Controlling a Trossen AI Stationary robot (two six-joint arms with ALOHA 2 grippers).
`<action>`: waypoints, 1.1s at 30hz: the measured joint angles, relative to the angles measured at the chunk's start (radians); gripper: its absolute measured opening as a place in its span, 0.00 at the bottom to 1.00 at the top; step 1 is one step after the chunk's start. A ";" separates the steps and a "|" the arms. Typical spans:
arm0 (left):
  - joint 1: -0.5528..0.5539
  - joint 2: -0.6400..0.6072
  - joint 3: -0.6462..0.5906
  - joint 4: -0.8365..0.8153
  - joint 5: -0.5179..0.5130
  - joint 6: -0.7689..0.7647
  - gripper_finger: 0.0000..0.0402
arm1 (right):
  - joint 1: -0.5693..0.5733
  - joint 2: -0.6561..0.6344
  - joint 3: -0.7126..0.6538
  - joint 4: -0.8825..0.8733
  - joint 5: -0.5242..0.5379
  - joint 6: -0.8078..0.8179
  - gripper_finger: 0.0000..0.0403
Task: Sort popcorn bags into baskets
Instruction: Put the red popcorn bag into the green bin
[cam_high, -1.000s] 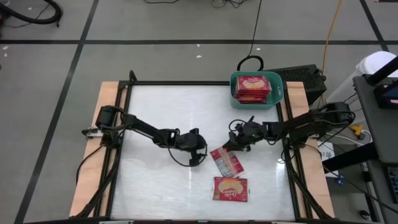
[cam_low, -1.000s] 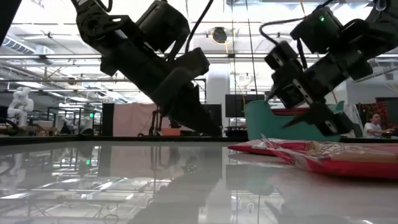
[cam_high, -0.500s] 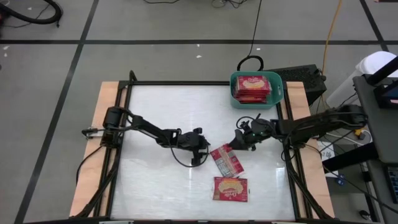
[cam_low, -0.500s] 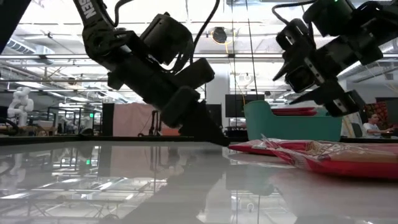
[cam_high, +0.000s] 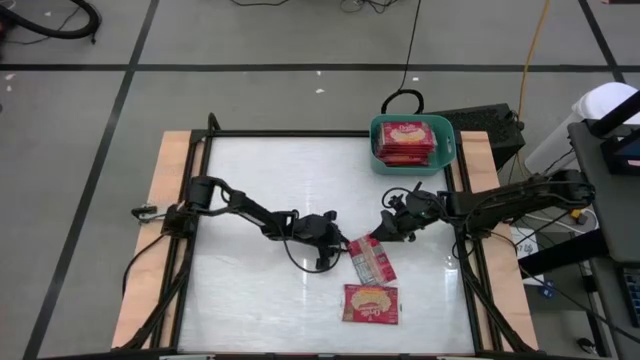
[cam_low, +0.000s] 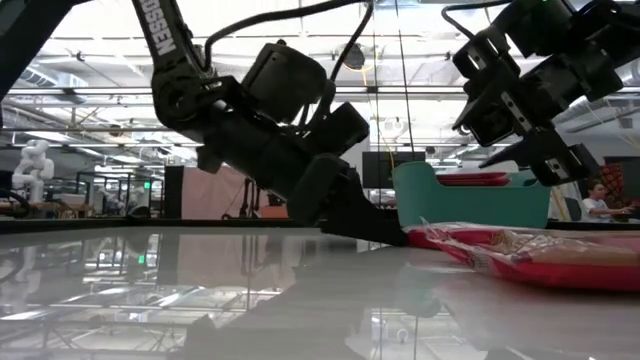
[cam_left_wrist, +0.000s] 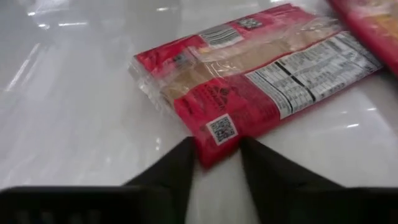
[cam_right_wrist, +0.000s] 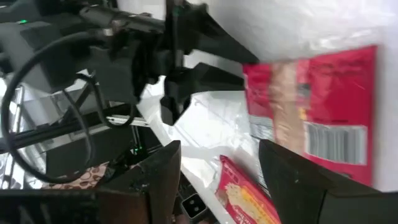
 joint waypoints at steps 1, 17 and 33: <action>0.002 0.010 0.007 0.006 0.020 0.000 0.29 | 0.000 -0.001 0.000 0.002 0.000 0.001 0.52; 0.035 -0.070 0.018 0.032 0.022 -0.217 0.01 | 0.000 -0.039 0.000 0.063 0.093 -0.037 0.52; 0.143 -0.452 0.019 -0.533 -0.011 -0.644 0.00 | 0.026 -0.061 0.361 -0.394 0.267 -0.700 0.52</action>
